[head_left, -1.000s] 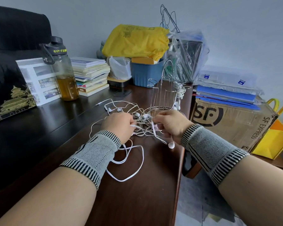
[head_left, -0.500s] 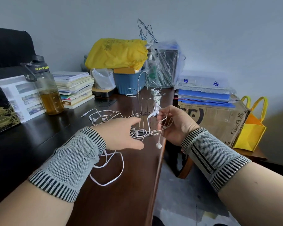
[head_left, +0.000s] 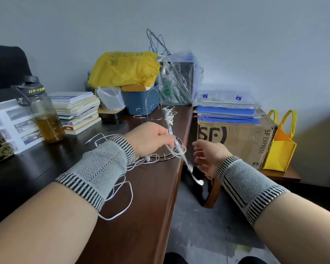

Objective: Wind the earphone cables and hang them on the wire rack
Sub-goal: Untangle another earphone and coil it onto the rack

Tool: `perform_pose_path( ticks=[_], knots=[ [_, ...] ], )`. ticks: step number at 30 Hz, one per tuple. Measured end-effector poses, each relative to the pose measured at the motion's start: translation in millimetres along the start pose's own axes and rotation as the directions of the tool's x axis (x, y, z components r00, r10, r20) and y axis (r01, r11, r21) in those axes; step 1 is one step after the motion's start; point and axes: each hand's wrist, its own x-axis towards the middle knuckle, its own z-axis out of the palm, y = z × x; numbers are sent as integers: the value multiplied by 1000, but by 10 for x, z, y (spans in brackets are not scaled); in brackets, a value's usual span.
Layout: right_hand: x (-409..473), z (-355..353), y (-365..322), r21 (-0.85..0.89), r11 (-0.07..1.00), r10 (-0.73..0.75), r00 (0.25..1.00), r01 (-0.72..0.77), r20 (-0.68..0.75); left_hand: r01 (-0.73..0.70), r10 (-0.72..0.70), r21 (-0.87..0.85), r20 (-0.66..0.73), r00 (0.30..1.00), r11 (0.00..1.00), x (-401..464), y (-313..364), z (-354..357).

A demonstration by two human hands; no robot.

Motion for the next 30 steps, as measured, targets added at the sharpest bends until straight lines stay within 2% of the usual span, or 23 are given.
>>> perform_pose_path(
  ticks=[2, 3, 5, 7, 9, 13, 16, 20, 22, 24, 26, 28, 30],
  knots=[
    [16, 10, 0, -168, 970, -195, 974, 175, -112, -18, 18, 6, -7, 1000, 1000, 22, 65, 5],
    [-13, 43, -30, -170, 941, -309, 947, 291, -89, -26, 26, 10, -8, 1000, 1000, 40, 91, 12],
    [-114, 158, -102, 30, 910, -414, 906, 413, 94, -23, 23, -17, -23, 999, 1000, 81, 131, 44],
    [-237, 257, -175, 187, 923, -379, 871, 335, 311, -11, 5, -94, -65, 998, 996, 129, 125, 67],
    [-280, 269, -195, 202, 945, -324, 824, 258, 465, -6, -12, -142, -128, 992, 990, 143, 120, 39],
    [-194, 56, -121, 165, 979, -200, 768, 124, 608, -24, 36, 49, -260, 965, 999, 121, 74, -115],
    [-136, -192, -97, 69, 992, -126, 786, 106, 605, 42, 11, 142, -356, 935, 989, 133, -59, -222],
    [-109, -423, -166, 8, 988, -137, 845, 155, 516, 184, -52, 342, -360, 931, 922, 162, -216, -224],
    [-74, -490, -197, -4, 980, -172, 868, 197, 465, 249, -93, 477, -326, 941, 843, 166, -224, -189],
    [-20, -541, -220, 9, 977, -193, 876, 211, 442, 290, -137, 637, -279, 950, 714, 146, -155, -130],
    [21, -535, -244, 2, 972, -213, 872, 236, 440, 257, -111, 716, -245, 963, 649, 146, -28, -52],
    [9, -461, -279, 7, 966, -233, 861, 257, 453, 135, -7, 658, -194, 981, 741, 168, 183, 70],
    [-20, -371, -328, 39, 961, -258, 839, 273, 479, 5, 54, 451, -119, 991, 892, 219, 451, 217]
  ],
)
